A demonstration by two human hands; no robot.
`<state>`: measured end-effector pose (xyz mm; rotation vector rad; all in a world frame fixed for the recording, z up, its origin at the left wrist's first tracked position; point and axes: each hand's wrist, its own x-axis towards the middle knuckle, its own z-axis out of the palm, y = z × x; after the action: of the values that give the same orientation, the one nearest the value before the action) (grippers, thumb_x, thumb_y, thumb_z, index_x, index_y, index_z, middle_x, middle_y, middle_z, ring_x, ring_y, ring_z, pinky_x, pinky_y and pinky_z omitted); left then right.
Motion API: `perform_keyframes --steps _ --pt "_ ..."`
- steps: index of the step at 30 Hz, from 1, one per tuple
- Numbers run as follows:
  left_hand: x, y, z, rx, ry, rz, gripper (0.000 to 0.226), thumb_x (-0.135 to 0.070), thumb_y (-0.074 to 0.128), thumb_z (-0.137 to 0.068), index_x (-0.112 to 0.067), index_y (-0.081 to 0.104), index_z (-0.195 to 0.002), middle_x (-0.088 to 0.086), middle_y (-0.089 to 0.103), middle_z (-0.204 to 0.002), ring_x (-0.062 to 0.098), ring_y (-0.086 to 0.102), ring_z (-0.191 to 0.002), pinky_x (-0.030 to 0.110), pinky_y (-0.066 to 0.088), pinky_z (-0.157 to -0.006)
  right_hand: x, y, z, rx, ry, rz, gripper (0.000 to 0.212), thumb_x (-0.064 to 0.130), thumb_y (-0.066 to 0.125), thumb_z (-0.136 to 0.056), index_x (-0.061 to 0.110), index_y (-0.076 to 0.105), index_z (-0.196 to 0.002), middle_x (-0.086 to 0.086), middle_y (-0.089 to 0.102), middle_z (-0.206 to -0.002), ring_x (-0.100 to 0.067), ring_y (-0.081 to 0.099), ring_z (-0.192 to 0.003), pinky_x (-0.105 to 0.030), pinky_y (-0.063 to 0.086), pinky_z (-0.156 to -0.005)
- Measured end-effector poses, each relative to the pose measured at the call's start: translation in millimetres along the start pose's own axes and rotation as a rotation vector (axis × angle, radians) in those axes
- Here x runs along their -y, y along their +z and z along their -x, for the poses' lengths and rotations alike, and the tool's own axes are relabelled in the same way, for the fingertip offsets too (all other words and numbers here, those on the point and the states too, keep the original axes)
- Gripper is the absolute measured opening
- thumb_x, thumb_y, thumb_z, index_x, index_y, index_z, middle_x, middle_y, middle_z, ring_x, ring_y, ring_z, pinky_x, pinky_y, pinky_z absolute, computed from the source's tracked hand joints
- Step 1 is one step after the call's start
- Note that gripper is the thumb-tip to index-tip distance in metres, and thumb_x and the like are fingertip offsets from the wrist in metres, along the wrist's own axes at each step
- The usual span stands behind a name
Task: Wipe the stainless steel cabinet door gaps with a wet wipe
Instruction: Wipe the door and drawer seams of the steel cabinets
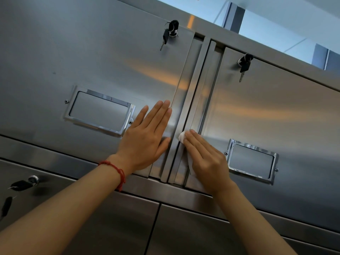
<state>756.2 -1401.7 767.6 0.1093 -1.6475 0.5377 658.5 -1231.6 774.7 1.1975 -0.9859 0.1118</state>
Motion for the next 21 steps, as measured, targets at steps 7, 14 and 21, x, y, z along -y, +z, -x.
perform_keyframes --steps 7,14,21 --pt "0 0 0 0.017 -0.003 0.005 0.064 -0.040 0.026 -0.095 0.002 0.024 -0.144 0.018 0.020 -0.152 0.031 0.019 -0.141 0.047 0.023 -0.114 -4 -4 2 0.019 -0.080 -0.011 0.021 0.003 0.061 -0.085 -0.006 0.071 -0.100 -0.022 0.068 -0.106 -0.032 0.065 -0.102 -0.041 0.058 -0.079" --pt "0 0 0 0.025 -0.006 0.000 0.064 -0.041 0.025 -0.095 0.001 0.024 -0.144 0.018 0.020 -0.152 0.030 0.019 -0.141 0.047 0.023 -0.114 5 -3 9 0.018 -0.075 -0.009 0.021 0.003 0.061 -0.083 -0.006 0.070 -0.100 -0.022 0.068 -0.105 -0.031 0.066 -0.101 -0.040 0.057 -0.080" --pt "0 0 0 0.012 -0.009 0.005 0.064 -0.040 0.025 -0.095 0.001 0.025 -0.144 0.018 0.021 -0.152 0.030 0.020 -0.141 0.047 0.023 -0.114 -1 -1 2 0.012 -0.052 0.014 0.022 0.001 0.062 -0.083 -0.007 0.070 -0.102 -0.022 0.067 -0.108 -0.032 0.064 -0.104 -0.040 0.057 -0.081"
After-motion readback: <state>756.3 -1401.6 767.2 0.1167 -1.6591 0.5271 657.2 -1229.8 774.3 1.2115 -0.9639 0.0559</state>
